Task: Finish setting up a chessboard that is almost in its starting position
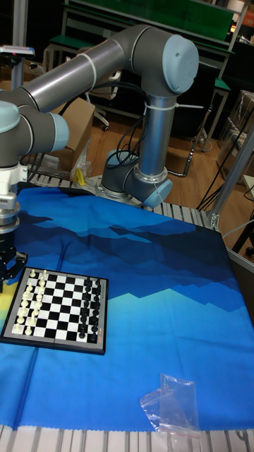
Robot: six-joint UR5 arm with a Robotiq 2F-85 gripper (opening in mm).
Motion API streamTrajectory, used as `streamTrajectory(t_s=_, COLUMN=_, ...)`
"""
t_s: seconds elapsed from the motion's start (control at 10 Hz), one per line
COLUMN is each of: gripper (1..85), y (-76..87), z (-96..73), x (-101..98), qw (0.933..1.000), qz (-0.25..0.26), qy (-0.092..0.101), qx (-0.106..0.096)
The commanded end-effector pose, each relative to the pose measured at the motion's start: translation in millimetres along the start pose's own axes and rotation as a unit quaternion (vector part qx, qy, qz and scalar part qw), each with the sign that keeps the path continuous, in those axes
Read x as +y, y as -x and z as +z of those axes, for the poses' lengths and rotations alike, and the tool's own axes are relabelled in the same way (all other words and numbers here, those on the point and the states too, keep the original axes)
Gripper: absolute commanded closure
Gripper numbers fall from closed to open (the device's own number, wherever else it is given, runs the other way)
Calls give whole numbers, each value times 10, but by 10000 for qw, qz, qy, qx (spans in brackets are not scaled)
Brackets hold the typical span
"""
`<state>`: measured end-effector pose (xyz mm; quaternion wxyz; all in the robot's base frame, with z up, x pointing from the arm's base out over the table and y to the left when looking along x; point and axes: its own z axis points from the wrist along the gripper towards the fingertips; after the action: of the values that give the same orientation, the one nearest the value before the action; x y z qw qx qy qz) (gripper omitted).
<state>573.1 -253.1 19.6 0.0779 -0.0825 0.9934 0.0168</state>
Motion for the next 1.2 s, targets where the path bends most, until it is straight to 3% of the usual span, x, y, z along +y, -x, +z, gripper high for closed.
streamTrajectory(t_s=0.0, gripper=567, y=-5, z=7, x=-9, qw=10000, qz=11, qy=24, qx=1)
streamTrajectory(t_s=1.1, gripper=590, y=-10, z=15, x=20, qw=10000, qz=-5, qy=70, qx=1)
